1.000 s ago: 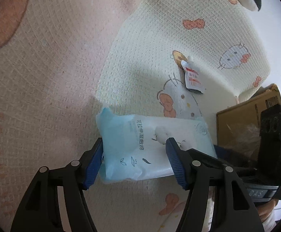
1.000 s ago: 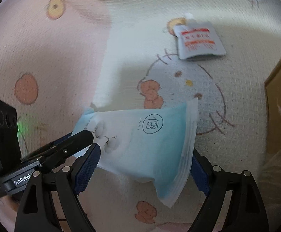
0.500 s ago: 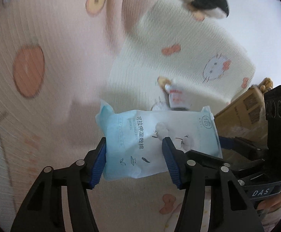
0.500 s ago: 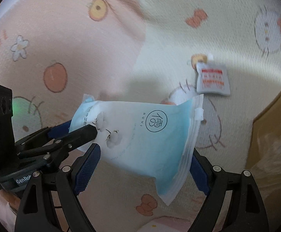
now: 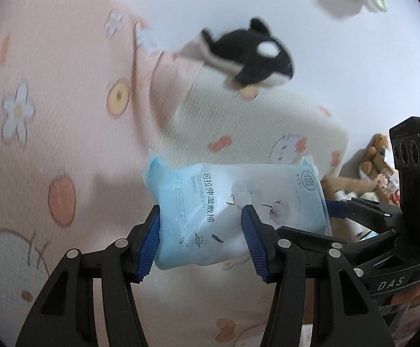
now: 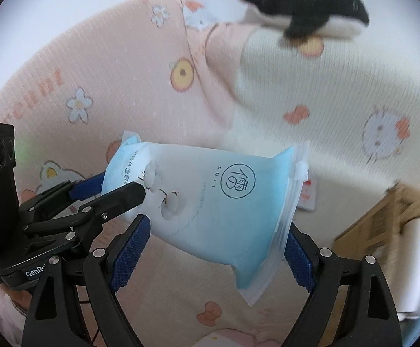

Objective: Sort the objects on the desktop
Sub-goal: 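Lift the blue bag with the left tool and carry it over the box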

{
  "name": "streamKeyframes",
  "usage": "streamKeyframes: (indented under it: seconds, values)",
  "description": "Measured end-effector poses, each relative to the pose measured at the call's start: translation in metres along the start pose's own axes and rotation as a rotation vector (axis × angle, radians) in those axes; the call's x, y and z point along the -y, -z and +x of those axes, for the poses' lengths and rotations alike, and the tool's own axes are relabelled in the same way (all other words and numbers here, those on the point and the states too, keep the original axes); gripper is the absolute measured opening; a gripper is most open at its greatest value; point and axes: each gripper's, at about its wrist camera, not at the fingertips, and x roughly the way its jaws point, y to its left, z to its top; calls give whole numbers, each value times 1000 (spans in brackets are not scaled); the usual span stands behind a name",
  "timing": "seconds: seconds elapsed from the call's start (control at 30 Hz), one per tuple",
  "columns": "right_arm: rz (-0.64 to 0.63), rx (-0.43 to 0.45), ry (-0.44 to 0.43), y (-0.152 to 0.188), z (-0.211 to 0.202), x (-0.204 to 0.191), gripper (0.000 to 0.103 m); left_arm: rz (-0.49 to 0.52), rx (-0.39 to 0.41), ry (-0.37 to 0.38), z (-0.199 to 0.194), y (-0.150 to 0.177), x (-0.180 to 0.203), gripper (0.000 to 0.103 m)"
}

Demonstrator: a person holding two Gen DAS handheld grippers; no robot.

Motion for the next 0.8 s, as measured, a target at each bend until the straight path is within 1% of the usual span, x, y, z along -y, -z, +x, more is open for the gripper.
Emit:
streamKeyframes:
  seconds: [0.1, 0.23, 0.43, 0.53, 0.8]
  values:
    - [-14, 65, 27, -9, -30, 2, 87, 25, 41, 24, -12, -13, 16, 58]
    - [-7, 125, 43, -18, -59, 6, 87, 62, 90, 39, -26, -31, 40, 58]
    - [9, 184, 68, -15, -94, 20, 87, 107, 120, 72, -37, -38, 71, 58]
    - [18, 188, 88, -11, -104, 31, 87, 126, 103, 95, -34, -35, 86, 58]
    - [90, 141, 120, 16, -118, 65, 87, 173, 45, 135, -16, -21, 127, 58]
